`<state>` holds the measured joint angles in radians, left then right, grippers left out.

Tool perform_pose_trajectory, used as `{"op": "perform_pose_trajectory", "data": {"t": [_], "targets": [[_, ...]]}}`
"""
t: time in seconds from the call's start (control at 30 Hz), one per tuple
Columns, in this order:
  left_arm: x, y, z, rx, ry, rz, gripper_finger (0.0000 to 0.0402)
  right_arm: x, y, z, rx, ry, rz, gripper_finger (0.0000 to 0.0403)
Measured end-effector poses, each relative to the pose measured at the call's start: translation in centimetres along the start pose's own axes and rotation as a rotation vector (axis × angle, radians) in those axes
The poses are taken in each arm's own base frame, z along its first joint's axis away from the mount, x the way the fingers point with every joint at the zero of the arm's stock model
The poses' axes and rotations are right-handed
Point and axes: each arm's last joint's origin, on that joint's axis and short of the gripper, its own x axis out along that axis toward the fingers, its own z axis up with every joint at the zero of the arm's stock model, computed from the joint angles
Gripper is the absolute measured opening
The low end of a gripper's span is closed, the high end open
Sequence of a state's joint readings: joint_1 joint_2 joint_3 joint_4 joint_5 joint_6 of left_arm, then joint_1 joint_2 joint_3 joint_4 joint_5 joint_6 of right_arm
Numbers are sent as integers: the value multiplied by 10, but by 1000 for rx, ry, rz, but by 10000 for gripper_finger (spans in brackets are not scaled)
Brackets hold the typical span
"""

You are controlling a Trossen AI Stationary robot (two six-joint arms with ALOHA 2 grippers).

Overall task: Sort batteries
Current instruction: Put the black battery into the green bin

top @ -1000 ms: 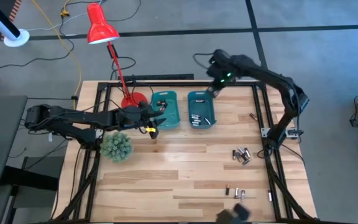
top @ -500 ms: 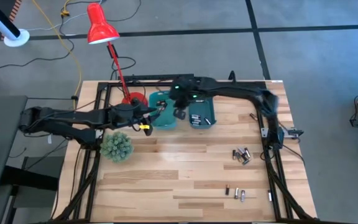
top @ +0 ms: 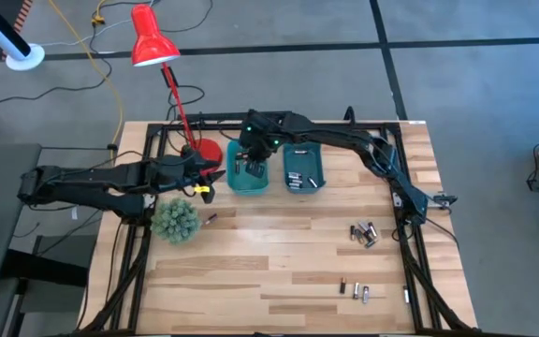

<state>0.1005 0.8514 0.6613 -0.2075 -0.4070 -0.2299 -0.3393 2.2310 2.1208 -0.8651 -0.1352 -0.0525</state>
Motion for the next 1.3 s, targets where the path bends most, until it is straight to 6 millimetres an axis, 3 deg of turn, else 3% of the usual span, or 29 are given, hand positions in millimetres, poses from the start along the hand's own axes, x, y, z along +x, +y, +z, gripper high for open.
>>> {"op": "perform_pose_trajectory", "data": {"t": [0.13,0.4,1.3], "targets": [[-2,1,-1,46,6,3,151,-12,-10,-1,21,6,-14,2],[0,0,-1,123,10,4,151,-14,-24,-11,72,92,-26,2],[7,28,4,121,7,210,151,-14,-22,-9,193,72,-29,2]]}}
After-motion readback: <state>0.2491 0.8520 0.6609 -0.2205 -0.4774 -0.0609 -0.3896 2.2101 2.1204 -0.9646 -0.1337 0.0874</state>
